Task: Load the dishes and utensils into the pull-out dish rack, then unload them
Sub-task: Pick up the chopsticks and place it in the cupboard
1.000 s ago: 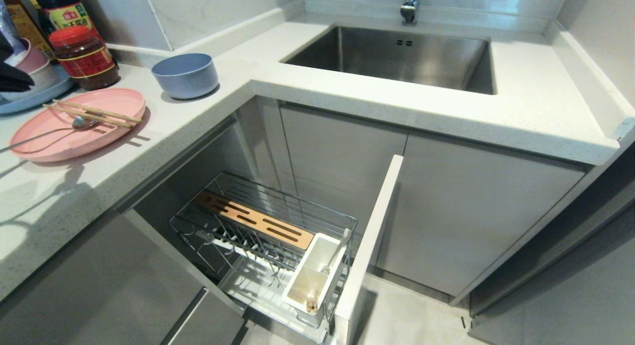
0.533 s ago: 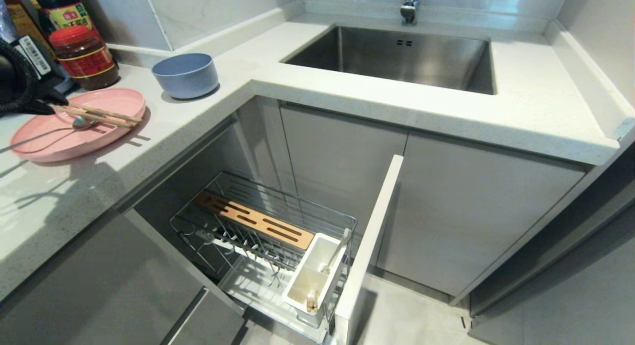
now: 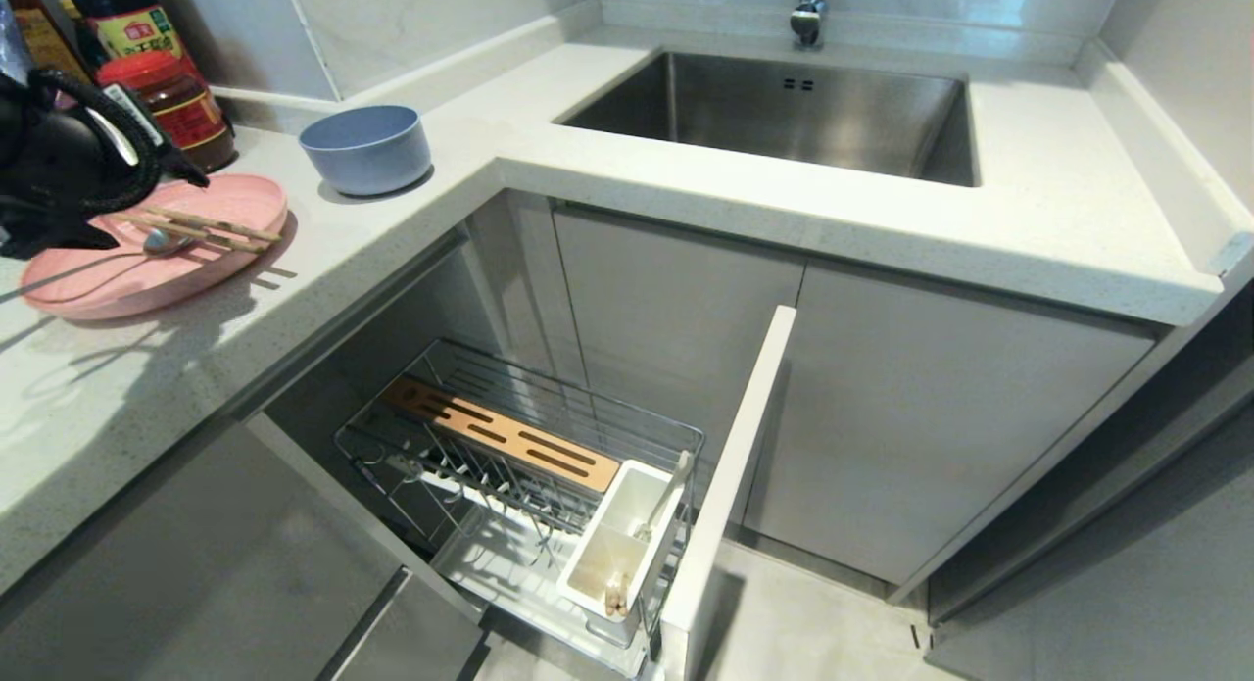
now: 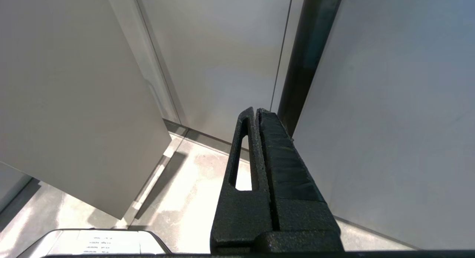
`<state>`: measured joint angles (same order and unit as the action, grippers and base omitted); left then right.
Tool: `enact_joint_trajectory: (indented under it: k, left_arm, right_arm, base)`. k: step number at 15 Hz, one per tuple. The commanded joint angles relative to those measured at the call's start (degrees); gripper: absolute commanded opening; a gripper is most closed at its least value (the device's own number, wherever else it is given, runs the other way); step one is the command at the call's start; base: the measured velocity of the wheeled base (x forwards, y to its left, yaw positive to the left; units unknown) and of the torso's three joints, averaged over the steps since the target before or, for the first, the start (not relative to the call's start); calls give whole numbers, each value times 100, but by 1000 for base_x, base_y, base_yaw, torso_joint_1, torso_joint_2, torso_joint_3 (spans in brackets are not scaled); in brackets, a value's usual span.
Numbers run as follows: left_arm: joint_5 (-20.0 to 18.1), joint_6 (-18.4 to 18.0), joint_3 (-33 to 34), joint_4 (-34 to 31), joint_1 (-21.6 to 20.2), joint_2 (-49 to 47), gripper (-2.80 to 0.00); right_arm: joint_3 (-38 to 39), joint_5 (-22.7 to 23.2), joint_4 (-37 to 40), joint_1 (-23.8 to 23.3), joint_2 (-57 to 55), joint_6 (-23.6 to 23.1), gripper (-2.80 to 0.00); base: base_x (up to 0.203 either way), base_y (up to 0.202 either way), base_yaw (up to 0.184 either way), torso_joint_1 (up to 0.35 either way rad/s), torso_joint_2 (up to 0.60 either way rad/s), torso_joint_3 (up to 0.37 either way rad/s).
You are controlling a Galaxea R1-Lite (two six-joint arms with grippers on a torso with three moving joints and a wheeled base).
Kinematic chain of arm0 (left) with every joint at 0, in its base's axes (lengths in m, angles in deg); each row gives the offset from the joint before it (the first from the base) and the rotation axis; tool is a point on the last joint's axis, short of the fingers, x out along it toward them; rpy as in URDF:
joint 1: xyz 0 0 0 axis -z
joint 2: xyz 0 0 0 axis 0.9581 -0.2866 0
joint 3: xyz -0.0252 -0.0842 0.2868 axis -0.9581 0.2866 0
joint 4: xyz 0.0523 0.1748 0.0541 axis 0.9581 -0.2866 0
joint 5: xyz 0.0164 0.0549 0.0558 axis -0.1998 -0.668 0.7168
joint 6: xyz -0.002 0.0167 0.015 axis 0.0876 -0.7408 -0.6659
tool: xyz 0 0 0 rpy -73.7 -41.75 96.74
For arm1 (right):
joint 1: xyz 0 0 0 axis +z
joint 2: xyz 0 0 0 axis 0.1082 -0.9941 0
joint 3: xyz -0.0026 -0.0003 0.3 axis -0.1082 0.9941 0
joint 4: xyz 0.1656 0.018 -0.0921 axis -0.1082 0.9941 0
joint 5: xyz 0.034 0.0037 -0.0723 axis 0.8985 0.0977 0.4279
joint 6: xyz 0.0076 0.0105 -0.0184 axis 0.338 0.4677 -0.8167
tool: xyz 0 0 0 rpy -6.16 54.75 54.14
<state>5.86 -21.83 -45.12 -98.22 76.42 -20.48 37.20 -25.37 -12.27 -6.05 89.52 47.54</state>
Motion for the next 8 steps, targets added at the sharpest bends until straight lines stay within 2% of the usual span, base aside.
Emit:
enact_joint_trajectory:
  k: [1, 8]
  left_arm:
    - [28, 24, -18, 117, -99, -275, 0]
    - [20, 32, -21, 156, -96, -562, 0]
  right_arm:
    - [0, 0, -1, 2, -2, -2, -280]
    - [0, 0, -1, 2, -2, -2, -280]
  base:
    - [0, 0, 0, 0, 0, 0]
    - [0, 0, 0, 0, 0, 0]
